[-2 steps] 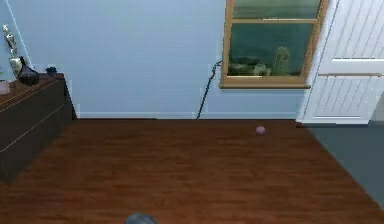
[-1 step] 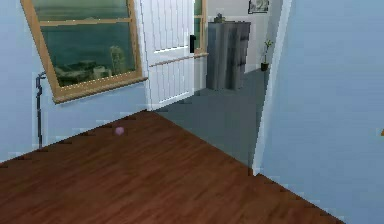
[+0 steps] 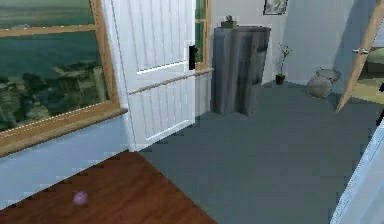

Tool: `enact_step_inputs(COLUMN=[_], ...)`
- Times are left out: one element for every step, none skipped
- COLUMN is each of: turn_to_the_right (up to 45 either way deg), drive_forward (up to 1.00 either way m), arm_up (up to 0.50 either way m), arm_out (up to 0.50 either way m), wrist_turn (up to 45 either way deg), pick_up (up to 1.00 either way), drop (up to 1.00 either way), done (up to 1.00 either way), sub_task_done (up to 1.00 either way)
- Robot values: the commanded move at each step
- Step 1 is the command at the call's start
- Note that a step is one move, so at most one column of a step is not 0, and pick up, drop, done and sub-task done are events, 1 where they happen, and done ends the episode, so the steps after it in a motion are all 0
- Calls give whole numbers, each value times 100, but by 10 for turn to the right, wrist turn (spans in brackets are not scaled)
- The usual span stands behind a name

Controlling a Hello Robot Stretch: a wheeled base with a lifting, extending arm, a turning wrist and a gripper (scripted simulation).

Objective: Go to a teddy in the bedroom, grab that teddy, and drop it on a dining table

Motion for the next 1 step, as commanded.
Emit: enact_step_inputs(turn_to_the_right=[30], drive_forward=[0], arm_up=[0], arm_out=[0], wrist_turn=[0], pick_up=[0], drop=[0], done=[0], sub_task_done=[0])
